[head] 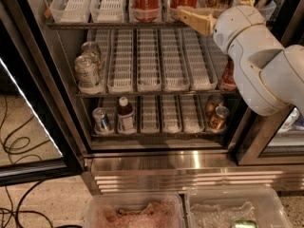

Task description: Pick orange can from top shelf of fridge

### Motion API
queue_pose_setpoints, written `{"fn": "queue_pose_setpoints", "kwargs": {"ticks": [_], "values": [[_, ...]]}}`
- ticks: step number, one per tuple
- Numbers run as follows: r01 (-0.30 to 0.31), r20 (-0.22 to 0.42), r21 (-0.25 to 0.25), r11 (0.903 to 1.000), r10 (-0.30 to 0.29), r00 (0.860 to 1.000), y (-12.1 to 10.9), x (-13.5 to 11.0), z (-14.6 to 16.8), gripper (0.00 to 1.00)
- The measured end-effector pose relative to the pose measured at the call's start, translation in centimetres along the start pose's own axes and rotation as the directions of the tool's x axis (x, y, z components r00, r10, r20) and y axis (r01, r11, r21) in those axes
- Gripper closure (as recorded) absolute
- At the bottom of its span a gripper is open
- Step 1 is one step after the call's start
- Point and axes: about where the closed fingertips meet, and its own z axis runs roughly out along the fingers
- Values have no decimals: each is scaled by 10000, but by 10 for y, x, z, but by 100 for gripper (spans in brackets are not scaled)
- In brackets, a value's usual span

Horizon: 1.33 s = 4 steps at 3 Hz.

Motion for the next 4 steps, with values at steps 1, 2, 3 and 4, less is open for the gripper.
{"fn": "queue_pose_setpoints", "kwargs": {"ticks": [1, 2, 3, 4], "values": [[125, -32, -44, 9999, -125, 9999, -1, -1, 1, 1], [429, 9, -55, 9991, -429, 9991, -5, -4, 4, 1], [878, 104, -102, 9961, -877, 9961, -13, -12, 7, 0], [1313, 167, -275, 9910, -1309, 9913, -17, -17, 9, 0]]}}
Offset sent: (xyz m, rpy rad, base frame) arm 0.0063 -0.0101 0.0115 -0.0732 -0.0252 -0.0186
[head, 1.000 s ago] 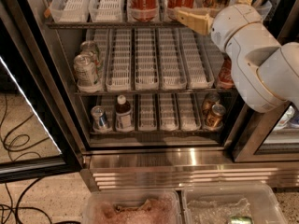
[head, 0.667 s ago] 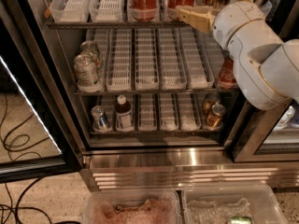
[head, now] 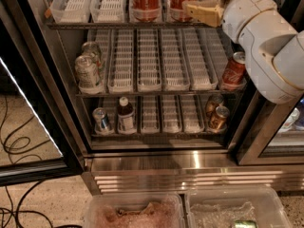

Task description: Pick orange can from top shelf of fridge

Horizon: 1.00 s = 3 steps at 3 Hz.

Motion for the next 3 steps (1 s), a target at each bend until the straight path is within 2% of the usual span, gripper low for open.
{"fn": "queue_pose_setpoints", "kwargs": {"ticks": [1, 3], "values": [[474, 2, -362, 9982, -475, 9989, -1, -3, 0, 0], [663, 16, -446, 9968, -663, 9978, -1, -4, 1, 0]]}}
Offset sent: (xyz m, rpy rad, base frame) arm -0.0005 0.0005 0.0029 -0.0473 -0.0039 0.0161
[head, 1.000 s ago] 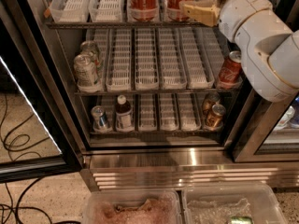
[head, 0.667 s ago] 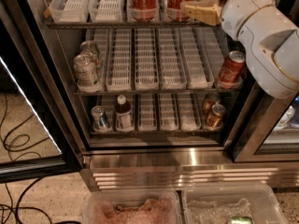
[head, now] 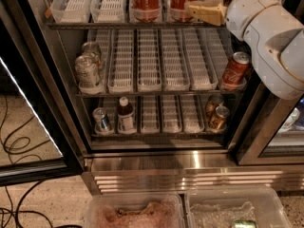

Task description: Pick orange can from top shelf of fridge

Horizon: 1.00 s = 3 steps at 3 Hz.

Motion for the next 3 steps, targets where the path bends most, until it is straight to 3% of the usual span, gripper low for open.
{"fn": "queue_pose_setpoints", "kwargs": {"ticks": [3], "values": [[452, -418, -198, 9988, -460, 9981, -5, 8, -3, 0]]}}
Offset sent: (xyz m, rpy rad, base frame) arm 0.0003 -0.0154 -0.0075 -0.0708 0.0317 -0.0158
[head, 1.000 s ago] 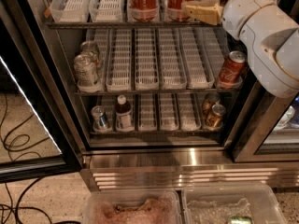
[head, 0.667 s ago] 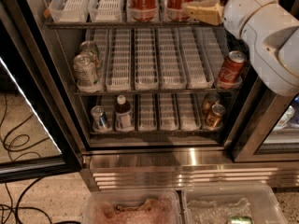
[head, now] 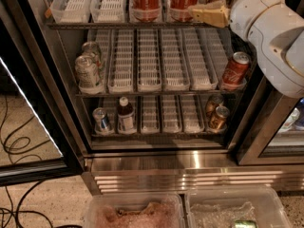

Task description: Pick orange can from top shelf of fridge

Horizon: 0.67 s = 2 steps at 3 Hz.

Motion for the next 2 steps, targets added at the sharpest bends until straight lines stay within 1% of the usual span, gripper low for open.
{"fn": "queue_pose_setpoints", "kwargs": {"ticks": [1, 2], "values": [[229, 133, -82, 9997, -228, 9997, 0, -4, 0, 0], [380, 305, -518, 9979, -365, 9989, 8, -9, 1, 0]]}}
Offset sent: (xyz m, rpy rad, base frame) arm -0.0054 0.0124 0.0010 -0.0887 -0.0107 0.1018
